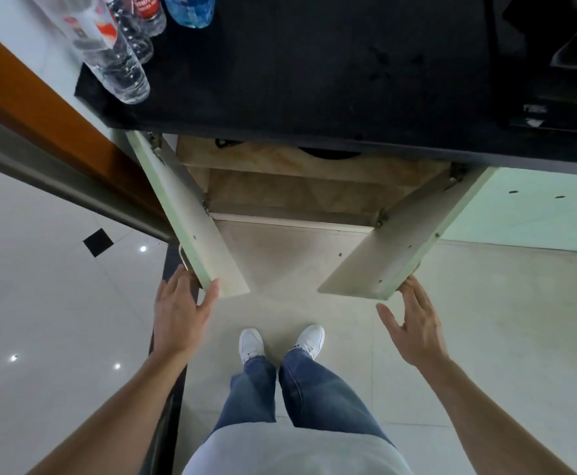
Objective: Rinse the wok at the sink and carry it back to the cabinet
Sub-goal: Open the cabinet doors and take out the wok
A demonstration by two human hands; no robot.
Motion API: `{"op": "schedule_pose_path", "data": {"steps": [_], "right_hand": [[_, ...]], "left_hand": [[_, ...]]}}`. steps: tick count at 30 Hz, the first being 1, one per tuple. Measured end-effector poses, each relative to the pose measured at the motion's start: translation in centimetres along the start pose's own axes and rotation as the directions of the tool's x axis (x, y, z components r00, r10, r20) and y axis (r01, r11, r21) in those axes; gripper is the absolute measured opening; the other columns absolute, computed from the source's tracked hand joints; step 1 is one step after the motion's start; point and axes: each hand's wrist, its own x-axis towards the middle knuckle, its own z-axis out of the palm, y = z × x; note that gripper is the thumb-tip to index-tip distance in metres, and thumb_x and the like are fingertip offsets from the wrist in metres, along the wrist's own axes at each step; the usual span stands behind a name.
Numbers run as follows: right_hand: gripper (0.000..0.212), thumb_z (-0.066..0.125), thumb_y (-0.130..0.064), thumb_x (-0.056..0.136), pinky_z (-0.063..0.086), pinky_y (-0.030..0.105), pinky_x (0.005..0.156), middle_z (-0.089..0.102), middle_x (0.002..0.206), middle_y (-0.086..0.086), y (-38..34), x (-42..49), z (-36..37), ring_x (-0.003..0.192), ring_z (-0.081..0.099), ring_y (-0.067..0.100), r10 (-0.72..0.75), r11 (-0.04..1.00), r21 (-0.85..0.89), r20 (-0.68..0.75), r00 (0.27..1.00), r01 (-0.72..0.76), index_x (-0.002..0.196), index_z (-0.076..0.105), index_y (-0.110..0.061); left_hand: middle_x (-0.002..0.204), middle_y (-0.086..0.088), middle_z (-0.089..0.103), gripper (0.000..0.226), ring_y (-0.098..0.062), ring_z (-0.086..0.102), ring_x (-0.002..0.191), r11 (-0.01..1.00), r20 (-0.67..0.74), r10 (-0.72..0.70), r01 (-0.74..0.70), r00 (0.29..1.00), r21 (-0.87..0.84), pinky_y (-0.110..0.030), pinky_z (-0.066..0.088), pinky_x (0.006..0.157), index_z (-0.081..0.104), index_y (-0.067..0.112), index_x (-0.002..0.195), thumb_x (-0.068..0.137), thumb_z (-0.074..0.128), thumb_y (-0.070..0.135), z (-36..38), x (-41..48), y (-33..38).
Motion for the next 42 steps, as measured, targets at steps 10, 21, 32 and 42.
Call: {"op": "schedule_pose_path", "data": {"steps": [10, 21, 32, 42], "right_hand": [[0.086, 0.077, -0.020, 0.083, 0.046, 0.060, 0.097, 0.032, 0.153, 0.031, -2.1, 0.6, -0.7, 0.130, 0.042, 0.053, 0.350, 0.936, 0.123, -0.240, 0.905, -0.330, 0.151, 0.026, -0.002], [0.075, 0.069, -0.031, 0.079, 0.031, 0.047, 0.115, 0.041, 0.149, 0.016, -5.1, 6.2, 1.6, 0.138, 0.036, 0.036, -0.001, 0.820, -0.571, 0.059, 0.998, 0.035, 0.145, 0.043, -0.007], [0.078, 0.044, -0.057, 0.094, 0.018, 0.054, 0.120, 0.032, 0.159, 0.018, -2.0, 4.3, 1.4, 0.147, 0.028, 0.036, 0.113, 0.711, -0.701, 0.026, 0.993, -0.062, 0.156, 0.023, -0.013], [0.075, 0.043, -0.054, 0.096, 0.016, 0.056, 0.122, 0.026, 0.164, 0.010, 3.9, 2.2, 2.6, 0.151, 0.023, 0.033, 0.252, 0.730, -0.663, 0.034, 0.967, -0.167, 0.158, 0.019, -0.019]], "left_hand": [[0.160, -0.017, 0.020, 0.087, -0.033, 0.020, 0.148, 0.910, 0.051, 0.211, -0.215, 0.976, 0.354, -0.051, 0.024, 0.118, 0.016, 0.013, 0.153, 0.083, 0.067, 0.020, -0.6, 2.8, 2.0], [0.163, -0.013, -0.005, 0.089, -0.032, 0.003, 0.151, 0.711, 0.479, 0.096, -0.397, 0.873, 0.580, -0.056, 0.028, 0.114, -0.010, 0.027, 0.152, 0.090, 0.054, 0.027, 3.9, 4.1, 6.2], [0.165, -0.006, 0.006, 0.082, -0.025, 0.010, 0.151, 0.754, 0.290, 0.017, -0.203, 0.957, 0.625, -0.051, 0.010, 0.120, -0.002, 0.028, 0.154, 0.090, 0.045, 0.048, 2.7, 1.8, -1.8], [0.164, -0.006, 0.015, 0.074, -0.025, 0.012, 0.150, 0.722, 0.246, -0.139, -0.072, 0.959, 0.689, -0.054, 0.007, 0.118, 0.010, 0.028, 0.154, 0.091, 0.044, 0.044, -0.3, 2.2, -8.3]]}}
